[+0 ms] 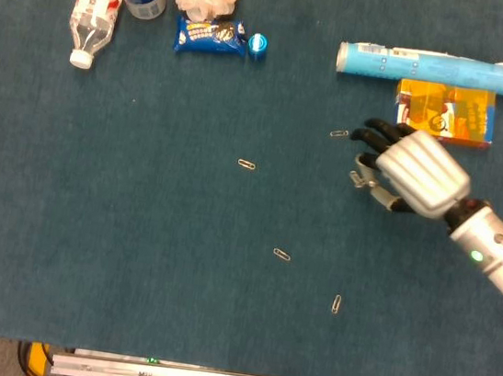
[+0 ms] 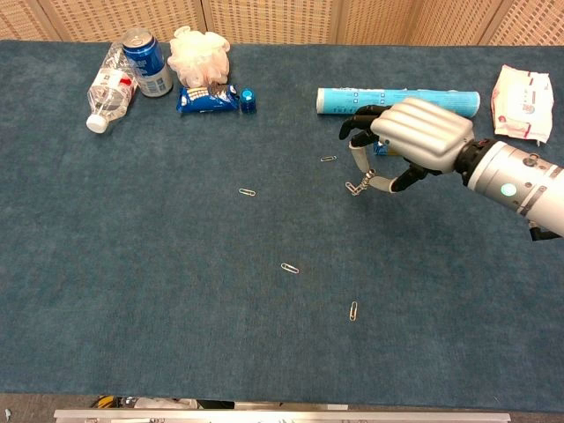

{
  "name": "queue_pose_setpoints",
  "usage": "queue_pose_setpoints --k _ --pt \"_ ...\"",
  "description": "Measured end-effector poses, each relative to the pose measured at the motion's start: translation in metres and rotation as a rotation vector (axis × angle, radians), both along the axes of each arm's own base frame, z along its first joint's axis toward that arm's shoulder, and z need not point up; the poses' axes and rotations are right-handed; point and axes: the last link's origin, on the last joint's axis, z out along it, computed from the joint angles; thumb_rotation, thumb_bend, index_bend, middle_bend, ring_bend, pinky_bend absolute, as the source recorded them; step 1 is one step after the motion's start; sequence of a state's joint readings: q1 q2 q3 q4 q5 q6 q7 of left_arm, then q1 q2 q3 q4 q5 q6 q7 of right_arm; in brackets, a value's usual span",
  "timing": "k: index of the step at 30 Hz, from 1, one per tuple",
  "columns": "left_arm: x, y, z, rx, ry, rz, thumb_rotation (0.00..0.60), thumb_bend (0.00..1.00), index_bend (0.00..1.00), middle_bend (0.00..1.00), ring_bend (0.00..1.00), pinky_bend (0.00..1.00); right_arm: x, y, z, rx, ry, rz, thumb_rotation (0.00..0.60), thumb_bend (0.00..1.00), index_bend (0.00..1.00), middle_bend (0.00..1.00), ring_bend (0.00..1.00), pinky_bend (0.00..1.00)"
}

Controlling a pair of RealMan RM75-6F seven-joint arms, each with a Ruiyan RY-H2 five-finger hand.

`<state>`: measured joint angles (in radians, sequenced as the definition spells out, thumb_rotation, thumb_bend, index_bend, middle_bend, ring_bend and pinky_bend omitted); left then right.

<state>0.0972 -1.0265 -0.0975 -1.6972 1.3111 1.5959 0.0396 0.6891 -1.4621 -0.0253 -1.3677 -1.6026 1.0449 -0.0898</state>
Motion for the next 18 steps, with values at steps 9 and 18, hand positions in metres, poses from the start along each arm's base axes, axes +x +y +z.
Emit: queue_pose_setpoints --k 9,18 --pt "0.002 0.006 -0.004 -0.025 0.0 -0.019 0.6 0.05 0.31 0.35 0.33 0.45 -0.024 0.012 0.019 -0.049 0.077 -0.003 0.6 0.3 0.59 0.27 0.17 0.37" --pt "0.006 0.014 -0.009 -0.058 -0.002 -0.049 0.6 0.05 0.31 0.35 0.33 0.45 -0.039 0.022 0.041 -0.098 0.15 -0.018 0.6 0.3 0.59 0.27 0.17 0.37"
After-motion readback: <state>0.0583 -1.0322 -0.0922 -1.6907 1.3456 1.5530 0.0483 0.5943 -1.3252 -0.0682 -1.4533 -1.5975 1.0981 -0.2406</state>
